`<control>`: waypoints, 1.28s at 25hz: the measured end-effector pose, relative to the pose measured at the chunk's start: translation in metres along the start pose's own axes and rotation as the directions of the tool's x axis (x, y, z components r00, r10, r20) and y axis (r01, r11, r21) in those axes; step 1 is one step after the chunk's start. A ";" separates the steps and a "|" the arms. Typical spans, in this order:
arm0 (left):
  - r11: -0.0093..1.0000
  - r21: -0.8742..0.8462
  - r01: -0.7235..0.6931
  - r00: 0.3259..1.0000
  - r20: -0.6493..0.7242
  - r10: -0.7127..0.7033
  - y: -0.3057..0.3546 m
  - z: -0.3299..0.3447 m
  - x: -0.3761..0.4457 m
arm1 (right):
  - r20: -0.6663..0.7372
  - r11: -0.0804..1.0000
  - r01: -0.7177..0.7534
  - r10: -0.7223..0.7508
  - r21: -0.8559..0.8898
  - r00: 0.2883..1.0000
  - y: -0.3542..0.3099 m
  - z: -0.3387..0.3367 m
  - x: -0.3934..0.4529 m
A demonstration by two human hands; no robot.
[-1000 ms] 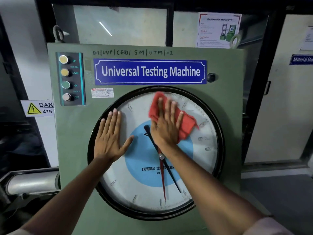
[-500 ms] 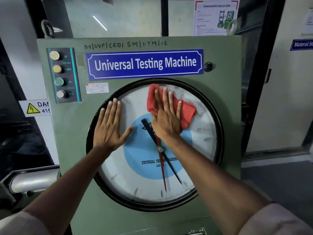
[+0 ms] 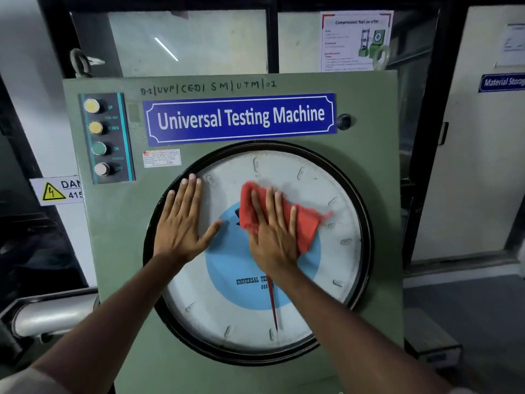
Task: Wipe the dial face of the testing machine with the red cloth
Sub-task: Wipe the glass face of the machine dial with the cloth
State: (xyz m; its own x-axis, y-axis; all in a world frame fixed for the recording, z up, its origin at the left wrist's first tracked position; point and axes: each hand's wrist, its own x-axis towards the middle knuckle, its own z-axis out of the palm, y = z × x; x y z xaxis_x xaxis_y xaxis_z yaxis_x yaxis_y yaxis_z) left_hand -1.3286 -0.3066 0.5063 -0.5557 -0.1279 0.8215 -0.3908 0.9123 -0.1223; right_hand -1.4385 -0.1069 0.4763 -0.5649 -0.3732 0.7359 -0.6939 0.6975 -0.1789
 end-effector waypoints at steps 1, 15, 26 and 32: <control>1.000 0.003 -0.009 1.000 0.003 0.009 -0.001 -0.001 0.000 | 0.020 1.000 0.014 -0.014 0.001 1.000 0.005 0.003 -0.011; 1.000 0.007 0.010 0.997 0.080 -0.010 0.005 -0.015 0.000 | 0.144 0.995 0.001 -0.015 0.095 0.989 0.010 -0.030 0.067; 0.998 -0.068 -0.004 0.995 0.096 0.010 0.002 -0.017 0.000 | 0.070 0.980 0.200 -0.200 0.015 0.977 0.003 -0.012 0.064; 1.000 -0.022 -0.019 0.998 0.067 0.020 0.004 -0.002 -0.008 | 0.043 0.838 0.531 -0.530 -0.131 0.847 0.027 -0.003 0.037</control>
State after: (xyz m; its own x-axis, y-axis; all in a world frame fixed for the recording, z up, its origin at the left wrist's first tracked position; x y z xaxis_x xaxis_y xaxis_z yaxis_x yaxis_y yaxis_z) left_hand -1.3245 -0.3011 0.5007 -0.6112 -0.1353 0.7798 -0.3642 0.9228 -0.1254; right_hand -1.4764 -0.1001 0.5011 -0.1298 -0.7118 0.6903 -0.8226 0.4660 0.3259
